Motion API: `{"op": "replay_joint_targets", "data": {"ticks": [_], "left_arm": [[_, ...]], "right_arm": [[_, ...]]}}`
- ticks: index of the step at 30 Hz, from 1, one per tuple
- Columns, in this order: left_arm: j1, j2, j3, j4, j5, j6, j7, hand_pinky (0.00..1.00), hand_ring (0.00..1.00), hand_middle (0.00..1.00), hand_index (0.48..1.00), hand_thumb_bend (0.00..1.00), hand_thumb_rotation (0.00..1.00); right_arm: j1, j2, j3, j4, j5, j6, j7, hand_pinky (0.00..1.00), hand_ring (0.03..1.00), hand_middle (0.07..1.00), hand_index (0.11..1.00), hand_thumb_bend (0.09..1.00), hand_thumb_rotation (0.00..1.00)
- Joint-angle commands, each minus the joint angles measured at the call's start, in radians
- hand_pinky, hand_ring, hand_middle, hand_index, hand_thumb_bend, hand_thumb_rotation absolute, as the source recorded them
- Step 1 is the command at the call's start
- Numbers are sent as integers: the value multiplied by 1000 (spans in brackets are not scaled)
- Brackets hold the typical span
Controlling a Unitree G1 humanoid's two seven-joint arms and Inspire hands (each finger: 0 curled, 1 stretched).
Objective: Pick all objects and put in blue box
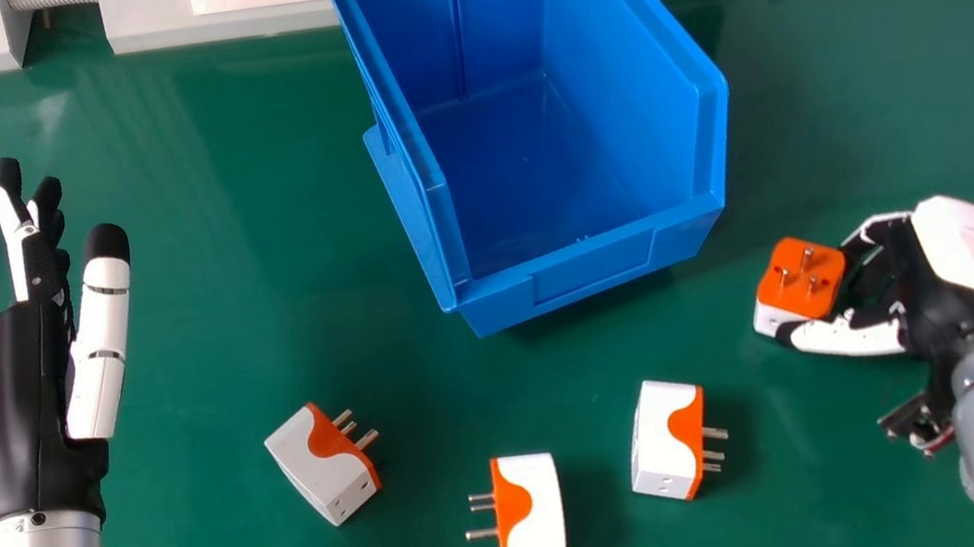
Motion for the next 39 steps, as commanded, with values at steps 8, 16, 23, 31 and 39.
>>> {"op": "replay_joint_targets", "data": {"ticks": [8, 16, 23, 31, 39], "left_arm": [[-2, 17, 8, -21, -3, -4, -9, 1000, 1000, 1000, 1000, 428, 1000], [0, 17, 12, -29, -3, 4, -13, 1000, 1000, 1000, 1000, 451, 1000], [-2, 21, 15, -25, -4, 7, -16, 1000, 1000, 1000, 1000, 470, 1000], [-3, 21, 16, -23, -6, 8, -18, 1000, 1000, 1000, 1000, 477, 1000], [0, 23, 17, -24, -7, 3, -20, 1000, 1000, 1000, 1000, 479, 1000]], "right_arm": [[143, 10, -42, -132, 30, -62, -41, 194, 270, 359, 382, 298, 234], [204, 23, -62, -174, 33, -144, -81, 123, 179, 264, 299, 293, 195], [212, 27, -74, -191, 30, -153, -82, 81, 128, 207, 255, 289, 175], [237, 39, -88, -232, 26, -168, -102, 54, 99, 169, 208, 289, 161], [253, 58, -104, -287, 31, -166, -98, 41, 84, 149, 187, 295, 142]]}}
